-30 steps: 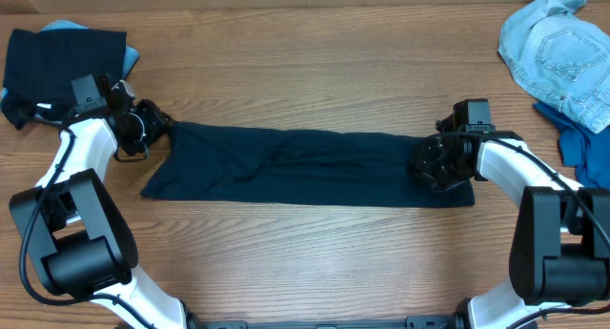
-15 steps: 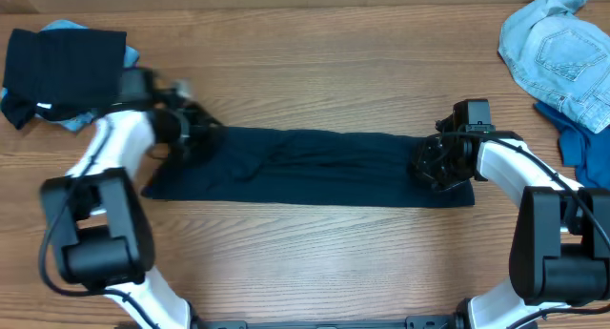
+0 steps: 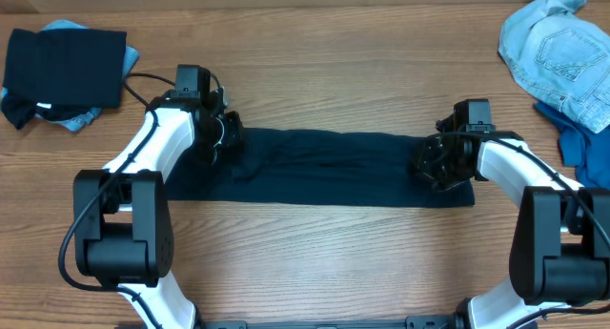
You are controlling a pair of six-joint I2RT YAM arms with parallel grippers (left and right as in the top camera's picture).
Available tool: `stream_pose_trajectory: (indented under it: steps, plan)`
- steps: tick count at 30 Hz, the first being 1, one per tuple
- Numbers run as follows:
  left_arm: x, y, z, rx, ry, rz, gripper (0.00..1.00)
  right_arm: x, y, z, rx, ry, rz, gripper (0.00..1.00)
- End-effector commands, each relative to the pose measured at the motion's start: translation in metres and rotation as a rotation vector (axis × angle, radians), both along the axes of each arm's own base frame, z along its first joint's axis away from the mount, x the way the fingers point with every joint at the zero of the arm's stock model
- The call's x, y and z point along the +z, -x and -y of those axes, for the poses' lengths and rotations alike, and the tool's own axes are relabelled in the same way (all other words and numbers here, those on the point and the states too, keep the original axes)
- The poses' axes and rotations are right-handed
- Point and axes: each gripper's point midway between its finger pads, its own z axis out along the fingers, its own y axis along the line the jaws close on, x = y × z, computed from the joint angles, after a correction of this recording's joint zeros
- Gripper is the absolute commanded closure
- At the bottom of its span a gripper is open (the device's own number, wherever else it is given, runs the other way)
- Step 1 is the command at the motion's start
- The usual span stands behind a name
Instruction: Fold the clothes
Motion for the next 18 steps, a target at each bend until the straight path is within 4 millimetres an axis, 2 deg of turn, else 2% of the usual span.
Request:
stream_pose_trajectory:
  steps: [1,4,15,18]
  plan:
    - [0.009,0.001,0.002,-0.065,0.023,0.022,0.85,-0.034,0.019,0.026,-0.042,0.121,-0.095,0.76]
    - [0.011,0.010,0.010,-0.100,0.064,-0.005,0.85,-0.034,0.019,0.026,-0.042,0.121,-0.096,0.76]
    - [0.007,0.046,0.002,-0.151,0.024,-0.136,0.86,-0.034,0.019,0.026,-0.042,0.121,-0.096,0.76]
    - [0.011,0.054,0.012,-0.194,0.080,-0.150,0.86,-0.034,0.019,0.026,-0.042,0.121,-0.096,0.76]
